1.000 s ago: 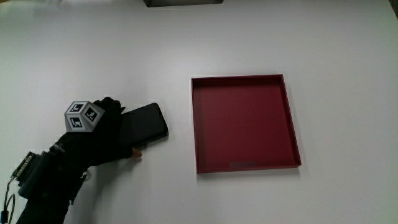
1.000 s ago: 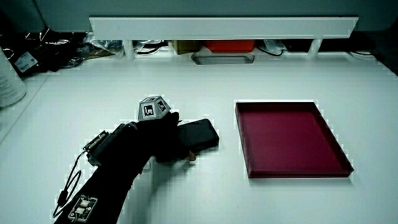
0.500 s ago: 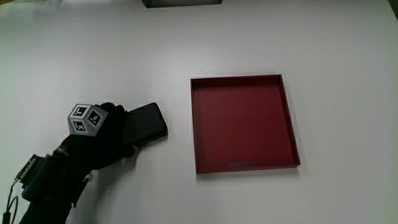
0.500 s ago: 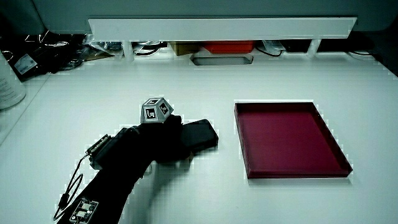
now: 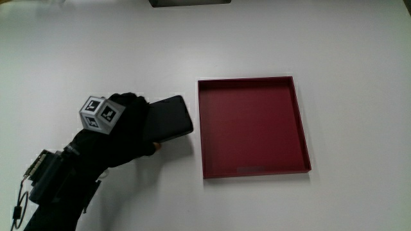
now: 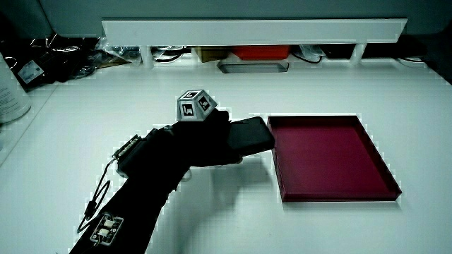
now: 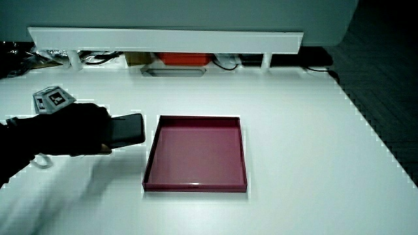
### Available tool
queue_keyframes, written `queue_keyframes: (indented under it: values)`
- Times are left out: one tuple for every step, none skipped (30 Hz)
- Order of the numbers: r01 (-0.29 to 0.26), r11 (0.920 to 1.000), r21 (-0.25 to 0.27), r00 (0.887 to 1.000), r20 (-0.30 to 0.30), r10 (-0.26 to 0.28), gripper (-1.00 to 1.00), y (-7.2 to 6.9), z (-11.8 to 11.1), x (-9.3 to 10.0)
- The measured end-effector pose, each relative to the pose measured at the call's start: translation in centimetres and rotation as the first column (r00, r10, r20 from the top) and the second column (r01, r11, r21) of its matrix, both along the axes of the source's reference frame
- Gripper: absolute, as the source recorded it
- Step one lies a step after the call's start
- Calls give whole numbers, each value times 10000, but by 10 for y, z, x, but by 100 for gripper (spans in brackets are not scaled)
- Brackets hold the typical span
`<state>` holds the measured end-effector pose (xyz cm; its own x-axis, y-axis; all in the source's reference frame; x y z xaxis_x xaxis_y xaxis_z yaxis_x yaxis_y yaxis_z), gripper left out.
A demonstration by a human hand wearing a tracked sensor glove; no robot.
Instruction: Pick battery from desk
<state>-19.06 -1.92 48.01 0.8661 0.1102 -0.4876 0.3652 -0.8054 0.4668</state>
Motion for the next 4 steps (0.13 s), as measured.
queue_keyframes:
  values:
    - [-96,9998,173,9992,-378,102,100,-2,-5,7]
    - [29,9998,178,9957,-921,-13,100,-3,1,11]
    - [-2,9999,148,9936,-1132,18,100,-4,-1,18]
    - [137,9999,17,9875,-1568,-133,100,-5,3,24]
